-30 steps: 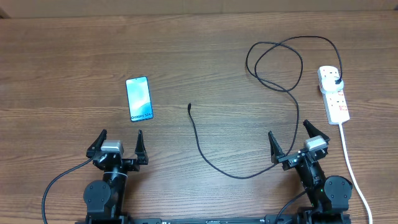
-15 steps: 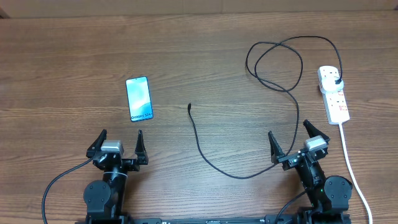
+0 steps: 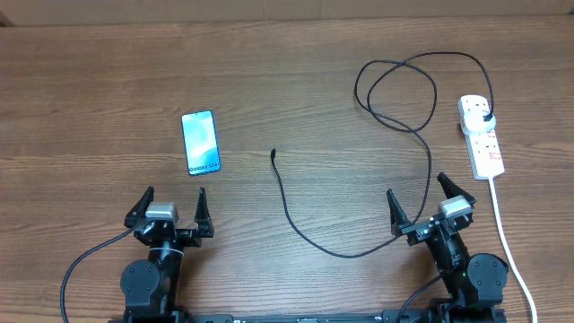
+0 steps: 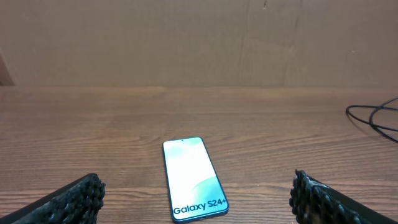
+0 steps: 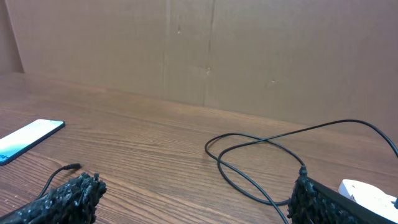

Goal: Plug charger to phone and switch on socket

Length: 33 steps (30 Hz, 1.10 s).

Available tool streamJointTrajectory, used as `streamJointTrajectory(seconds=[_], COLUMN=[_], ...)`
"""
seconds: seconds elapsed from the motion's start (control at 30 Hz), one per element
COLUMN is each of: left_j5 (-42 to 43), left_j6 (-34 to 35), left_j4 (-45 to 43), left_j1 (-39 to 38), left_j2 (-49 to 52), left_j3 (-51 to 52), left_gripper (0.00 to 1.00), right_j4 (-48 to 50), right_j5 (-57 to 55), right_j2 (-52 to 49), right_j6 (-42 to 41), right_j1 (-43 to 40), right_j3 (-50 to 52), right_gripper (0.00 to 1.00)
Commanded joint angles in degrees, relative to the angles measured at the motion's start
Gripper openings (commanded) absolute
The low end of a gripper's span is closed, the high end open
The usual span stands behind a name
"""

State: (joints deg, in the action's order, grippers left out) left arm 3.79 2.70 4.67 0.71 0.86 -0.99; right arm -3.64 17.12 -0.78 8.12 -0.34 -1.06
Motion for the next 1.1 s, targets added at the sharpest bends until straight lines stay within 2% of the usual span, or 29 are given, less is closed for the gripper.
streamJointTrajectory(seconds=[0.0, 1.07], left_j5=[-0.8, 0.2], left_j6=[-1.4, -1.0], left_j4=[-0.2, -0.4], left_j1=[-0.5, -0.4], left_j2=[-0.6, -0.6], left_j3=[0.6, 0.6], left_gripper=[1.0, 1.0], right_j4=[0.3, 0.3], right_j5=[-0.6, -0.6], right_j2=[0.6, 0.6], right_j6=[-0.4, -0.3], right_j1=[0.4, 0.4], right_j3=[0.6, 0.6], right_gripper=[1.0, 1.0])
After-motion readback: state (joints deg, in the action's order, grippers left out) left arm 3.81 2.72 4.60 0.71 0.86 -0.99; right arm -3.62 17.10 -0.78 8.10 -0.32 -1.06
